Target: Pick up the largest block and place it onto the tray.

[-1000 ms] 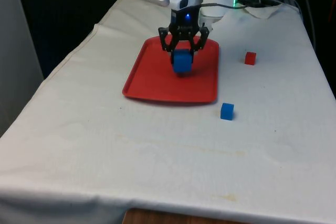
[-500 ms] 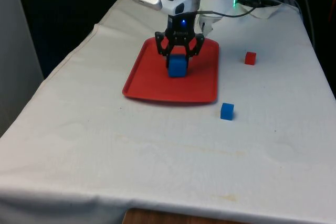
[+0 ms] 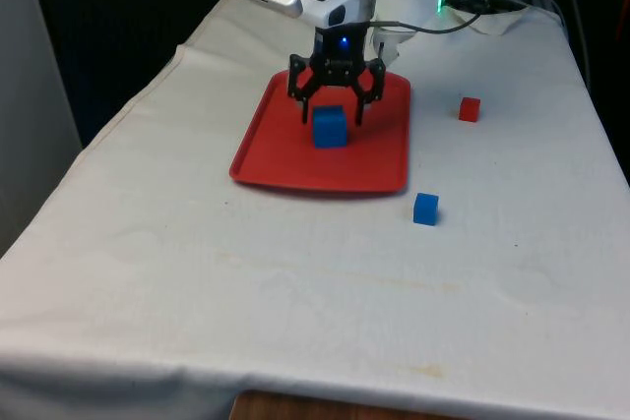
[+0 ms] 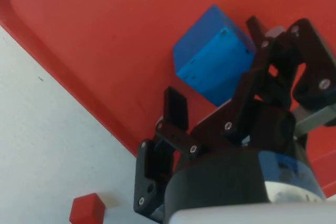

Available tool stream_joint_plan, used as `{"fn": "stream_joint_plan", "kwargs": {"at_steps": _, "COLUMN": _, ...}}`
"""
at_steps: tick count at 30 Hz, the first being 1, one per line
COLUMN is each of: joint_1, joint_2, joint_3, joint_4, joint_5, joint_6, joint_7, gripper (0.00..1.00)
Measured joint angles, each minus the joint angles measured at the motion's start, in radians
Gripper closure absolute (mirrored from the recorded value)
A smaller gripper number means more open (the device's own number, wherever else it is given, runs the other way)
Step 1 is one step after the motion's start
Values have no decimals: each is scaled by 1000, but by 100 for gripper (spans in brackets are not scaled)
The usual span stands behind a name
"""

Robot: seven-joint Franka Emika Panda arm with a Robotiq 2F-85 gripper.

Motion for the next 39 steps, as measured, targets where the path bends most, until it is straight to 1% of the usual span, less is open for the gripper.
{"fn": "stream_joint_plan", "kwargs": {"at_steps": 1, "joint_1": 0, "joint_2": 1, "joint_3": 0, "joint_4": 0, "joint_5": 0, "joint_6": 0, "joint_7": 0, "gripper": 9}}
{"fn": "stream_joint_plan", "kwargs": {"at_steps": 2, "joint_1": 0, "joint_2": 1, "joint_3": 0, "joint_4": 0, "joint_5": 0, "joint_6": 0, "joint_7": 0, "gripper": 0}}
{"fn": "stream_joint_plan", "kwargs": {"at_steps": 3, "joint_1": 0, "joint_2": 1, "joint_3": 0, "joint_4": 0, "joint_5": 0, "joint_6": 0, "joint_7": 0, "gripper": 0}}
{"fn": "stream_joint_plan", "kwargs": {"at_steps": 12, "joint_1": 0, "joint_2": 1, "joint_3": 0, "joint_4": 1, "joint_5": 0, "joint_6": 0, "joint_7": 0, "gripper": 0}}
{"fn": "stream_joint_plan", "kwargs": {"at_steps": 18, "joint_1": 0, "joint_2": -33, "joint_3": -11, "joint_4": 4, "joint_5": -5, "joint_6": -5, "joint_7": -1, "gripper": 0}}
{"fn": "stream_joint_plan", "kwargs": {"at_steps": 19, "joint_1": 0, "joint_2": -50, "joint_3": -16, "joint_4": 2, "joint_5": -12, "joint_6": -7, "joint_7": -1, "gripper": 0}}
{"fn": "stream_joint_plan", "kwargs": {"at_steps": 24, "joint_1": 0, "joint_2": -92, "joint_3": -29, "joint_4": 0, "joint_5": -29, "joint_6": -14, "joint_7": -1, "gripper": 0}}
{"fn": "stream_joint_plan", "kwargs": {"at_steps": 26, "joint_1": 0, "joint_2": -92, "joint_3": -29, "joint_4": 0, "joint_5": -29, "joint_6": -14, "joint_7": -1, "gripper": 0}}
{"fn": "stream_joint_plan", "kwargs": {"at_steps": 32, "joint_1": 0, "joint_2": -125, "joint_3": -41, "joint_4": 3, "joint_5": -48, "joint_6": -19, "joint_7": 0, "gripper": 0}}
{"fn": "stream_joint_plan", "kwargs": {"at_steps": 39, "joint_1": 0, "joint_2": -145, "joint_3": -51, "joint_4": 26, "joint_5": -73, "joint_6": -37, "joint_7": 10, "gripper": 0}}
